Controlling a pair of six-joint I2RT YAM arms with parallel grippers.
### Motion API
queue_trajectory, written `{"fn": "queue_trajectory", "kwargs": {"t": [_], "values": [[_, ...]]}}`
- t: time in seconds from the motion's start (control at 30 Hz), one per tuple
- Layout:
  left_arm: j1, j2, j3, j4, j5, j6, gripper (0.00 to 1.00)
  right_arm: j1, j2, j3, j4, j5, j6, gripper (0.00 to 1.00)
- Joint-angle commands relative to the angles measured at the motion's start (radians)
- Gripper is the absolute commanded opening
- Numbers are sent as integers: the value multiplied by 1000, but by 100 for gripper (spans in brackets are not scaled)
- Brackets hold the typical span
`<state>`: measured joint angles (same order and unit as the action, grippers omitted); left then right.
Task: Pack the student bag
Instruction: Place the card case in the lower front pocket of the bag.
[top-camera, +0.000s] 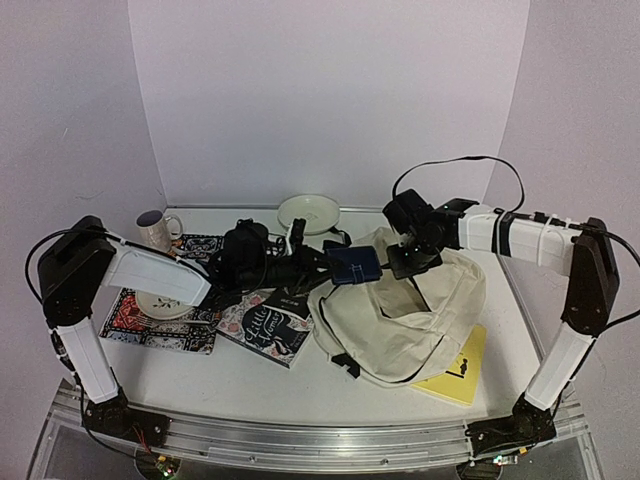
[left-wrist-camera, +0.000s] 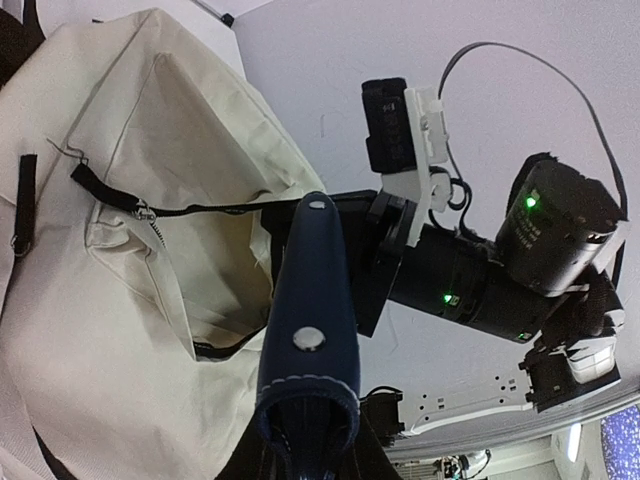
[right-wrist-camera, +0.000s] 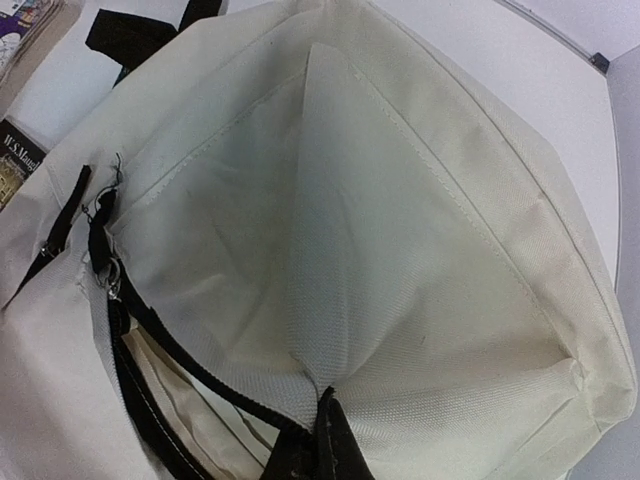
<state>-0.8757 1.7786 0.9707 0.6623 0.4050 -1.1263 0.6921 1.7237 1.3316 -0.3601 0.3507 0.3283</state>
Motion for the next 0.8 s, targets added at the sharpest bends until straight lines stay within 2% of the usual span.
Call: {"fn": "queue_trajectory", "kwargs": {"t": [0.0,0.33,0.77], "values": [[-18,51,62,-10,50,10,0,25,-40,52,0,-49,30,0],[-47,190,150,-38,80,12,0,66,-63,22,82,-129,8,0],[-49,333,334,-37,-4,-3,0,85,-122,-85,224,-297,37,0]]}}
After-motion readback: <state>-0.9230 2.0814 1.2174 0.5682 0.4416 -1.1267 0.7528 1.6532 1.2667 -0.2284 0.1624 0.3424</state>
